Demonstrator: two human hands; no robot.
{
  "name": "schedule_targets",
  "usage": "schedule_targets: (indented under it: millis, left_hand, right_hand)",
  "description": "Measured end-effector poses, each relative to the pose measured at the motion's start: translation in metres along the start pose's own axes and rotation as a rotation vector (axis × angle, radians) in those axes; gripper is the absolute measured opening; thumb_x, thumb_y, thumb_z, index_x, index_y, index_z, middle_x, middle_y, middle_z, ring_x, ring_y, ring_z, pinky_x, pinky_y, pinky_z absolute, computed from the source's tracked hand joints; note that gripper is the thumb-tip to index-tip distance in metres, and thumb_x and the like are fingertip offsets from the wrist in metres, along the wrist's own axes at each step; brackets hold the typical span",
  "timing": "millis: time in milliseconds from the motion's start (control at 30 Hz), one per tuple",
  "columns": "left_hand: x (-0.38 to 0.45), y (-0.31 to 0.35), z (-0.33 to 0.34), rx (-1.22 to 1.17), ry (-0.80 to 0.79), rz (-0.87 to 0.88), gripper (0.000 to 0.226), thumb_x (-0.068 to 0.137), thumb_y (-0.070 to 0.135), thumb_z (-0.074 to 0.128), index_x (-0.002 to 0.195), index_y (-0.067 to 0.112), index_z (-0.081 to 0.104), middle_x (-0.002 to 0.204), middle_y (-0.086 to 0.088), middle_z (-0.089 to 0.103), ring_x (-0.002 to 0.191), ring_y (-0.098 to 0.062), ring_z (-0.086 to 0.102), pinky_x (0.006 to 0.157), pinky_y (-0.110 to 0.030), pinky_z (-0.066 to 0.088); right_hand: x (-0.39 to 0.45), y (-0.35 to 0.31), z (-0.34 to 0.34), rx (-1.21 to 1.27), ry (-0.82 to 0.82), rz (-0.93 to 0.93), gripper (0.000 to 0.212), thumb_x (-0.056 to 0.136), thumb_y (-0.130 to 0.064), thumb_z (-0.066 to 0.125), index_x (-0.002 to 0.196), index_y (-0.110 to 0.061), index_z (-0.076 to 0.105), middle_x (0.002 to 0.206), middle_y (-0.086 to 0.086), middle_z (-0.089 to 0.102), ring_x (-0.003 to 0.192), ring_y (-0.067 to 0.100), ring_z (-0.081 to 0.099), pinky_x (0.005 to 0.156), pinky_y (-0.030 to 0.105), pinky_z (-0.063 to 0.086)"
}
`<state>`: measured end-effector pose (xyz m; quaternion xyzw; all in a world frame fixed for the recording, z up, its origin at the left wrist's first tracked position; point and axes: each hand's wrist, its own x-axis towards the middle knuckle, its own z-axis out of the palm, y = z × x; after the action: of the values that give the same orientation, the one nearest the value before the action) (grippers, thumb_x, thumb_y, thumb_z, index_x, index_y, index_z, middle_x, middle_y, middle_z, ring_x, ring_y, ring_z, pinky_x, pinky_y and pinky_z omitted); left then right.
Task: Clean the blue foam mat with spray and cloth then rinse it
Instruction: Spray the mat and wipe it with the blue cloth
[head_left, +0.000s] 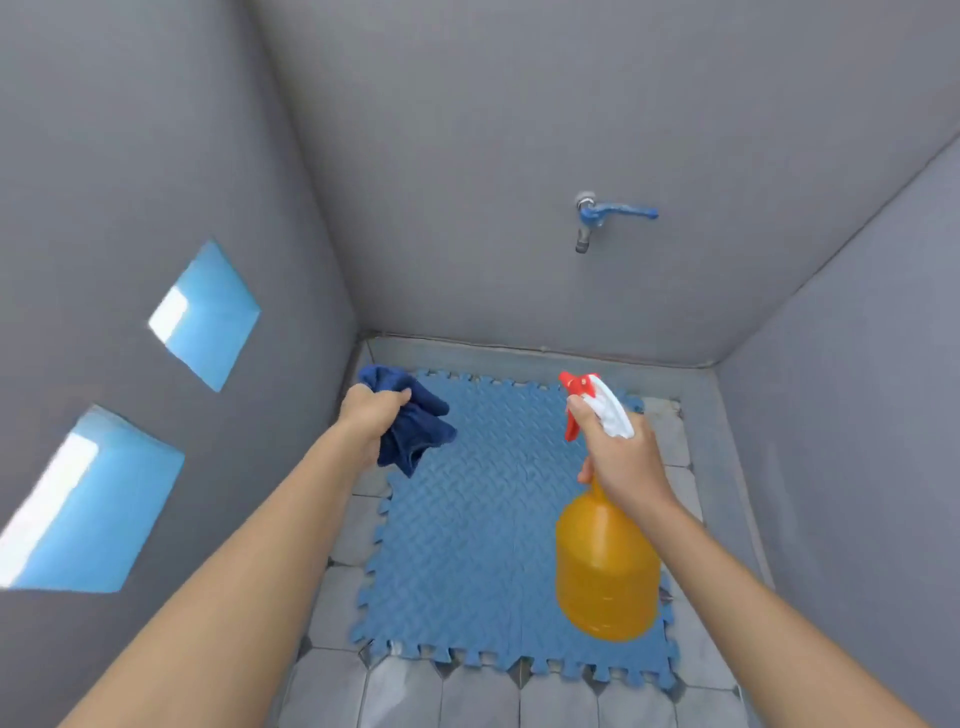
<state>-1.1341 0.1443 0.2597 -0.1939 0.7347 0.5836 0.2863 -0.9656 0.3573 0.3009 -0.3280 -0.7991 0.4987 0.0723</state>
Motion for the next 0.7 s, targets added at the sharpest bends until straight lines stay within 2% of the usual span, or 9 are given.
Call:
schedule_targets:
  millis: [67, 167, 233, 267, 300, 400, 533, 600, 700]
  left_hand:
    - [0.038, -0.048, 0.001, -0.146, 0.022, -0.011, 0.036, 0.095, 0.010, 0.054, 0.127, -0.007, 0.046, 0.119, -0.025, 0.058, 0.098, -0.032, 0.060, 0.085, -0.043, 0.051]
    - [0.087, -0.104, 0.001, -0.371, -0.036, -0.046, 0.029, 0.099, 0.002, 0.041, 0.124, -0.007, 0.052, 0.106, -0.023, 0.061, 0.090, -0.029, 0.063, 0.078, -0.039, 0.052]
    - [0.111, -0.130, 0.005, -0.450, -0.163, 0.003, 0.039, 0.100, 0.001, 0.034, 0.095, 0.001, 0.073, 0.093, -0.019, 0.071, 0.079, -0.022, 0.070, 0.074, -0.032, 0.056]
    - [0.121, -0.140, 0.008, -0.498, -0.164, 0.029, 0.049, 0.100, 0.003, 0.033, 0.078, 0.006, 0.077, 0.087, -0.015, 0.073, 0.073, -0.019, 0.071, 0.076, -0.032, 0.056]
    - [0.132, -0.150, 0.012, -0.555, -0.148, 0.047, 0.049, 0.101, 0.006, 0.035, 0.073, 0.007, 0.075, 0.085, -0.014, 0.072, 0.072, -0.018, 0.070, 0.080, -0.034, 0.054]
    - [0.159, -0.170, 0.019, -0.725, -0.142, 0.055, 0.023, 0.099, 0.019, 0.050, 0.091, 0.000, 0.058, 0.095, -0.015, 0.063, 0.082, -0.021, 0.063, 0.079, -0.038, 0.051]
    - [0.182, -0.197, 0.017, -0.740, -0.184, 0.162, 0.022, 0.095, 0.020, 0.056, 0.100, -0.001, 0.059, 0.092, -0.014, 0.069, 0.079, -0.019, 0.071, 0.062, -0.030, 0.061]
    - [0.182, -0.212, 0.015, -0.708, -0.172, 0.158, 0.016, 0.094, 0.014, 0.058, 0.099, 0.000, 0.060, 0.092, -0.015, 0.069, 0.077, -0.019, 0.072, 0.063, -0.031, 0.061]
    - [0.182, -0.230, 0.016, -0.693, -0.148, 0.084, 0.015, 0.094, 0.011, 0.057, 0.101, -0.001, 0.059, 0.091, -0.013, 0.072, 0.079, -0.022, 0.071, 0.067, -0.032, 0.060]
  right_hand:
    - [0.011, 0.062, 0.036, -0.001, -0.031, 0.044, 0.044, 0.094, -0.044, 0.056, 0.079, -0.003, 0.064, 0.051, 0.010, 0.061, 0.040, 0.020, 0.059, 0.051, 0.025, 0.047]
    - [0.028, 0.139, 0.088, -0.027, -0.060, 0.081, 0.048, 0.095, -0.039, 0.057, 0.077, 0.005, 0.062, 0.045, 0.001, 0.051, 0.036, 0.014, 0.057, 0.042, 0.019, 0.043]
    - [0.042, 0.176, 0.118, -0.050, -0.070, 0.071, 0.049, 0.095, -0.039, 0.057, 0.078, 0.007, 0.060, 0.054, 0.011, 0.052, 0.036, 0.013, 0.057, 0.044, 0.021, 0.045]
    - [0.049, 0.190, 0.132, -0.062, -0.075, 0.059, 0.049, 0.094, -0.040, 0.057, 0.079, 0.007, 0.060, 0.058, 0.016, 0.054, 0.036, 0.013, 0.058, 0.048, 0.025, 0.047]
    - [0.056, 0.203, 0.144, -0.078, -0.080, 0.047, 0.048, 0.094, -0.040, 0.058, 0.080, 0.006, 0.060, 0.062, 0.019, 0.055, 0.036, 0.014, 0.058, 0.051, 0.029, 0.048]
    - [0.075, 0.226, 0.172, -0.107, -0.084, 0.006, 0.042, 0.091, -0.041, 0.062, 0.083, 0.001, 0.061, 0.064, 0.020, 0.056, 0.037, 0.016, 0.058, 0.055, 0.033, 0.051]
    - [0.083, 0.238, 0.195, -0.197, -0.059, -0.037, 0.045, 0.086, -0.044, 0.068, 0.061, -0.015, 0.045, 0.048, 0.000, 0.046, 0.044, 0.019, 0.064, 0.057, 0.034, 0.051]
    - [0.077, 0.243, 0.202, -0.204, -0.073, -0.043, 0.049, 0.082, -0.042, 0.073, 0.060, -0.016, 0.037, 0.046, -0.002, 0.041, 0.041, 0.018, 0.063, 0.058, 0.036, 0.051]
    - [0.065, 0.249, 0.202, -0.118, -0.172, 0.046, 0.046, 0.075, -0.040, 0.077, 0.067, -0.017, 0.039, 0.058, -0.001, 0.043, 0.041, 0.015, 0.060, 0.059, 0.038, 0.050]
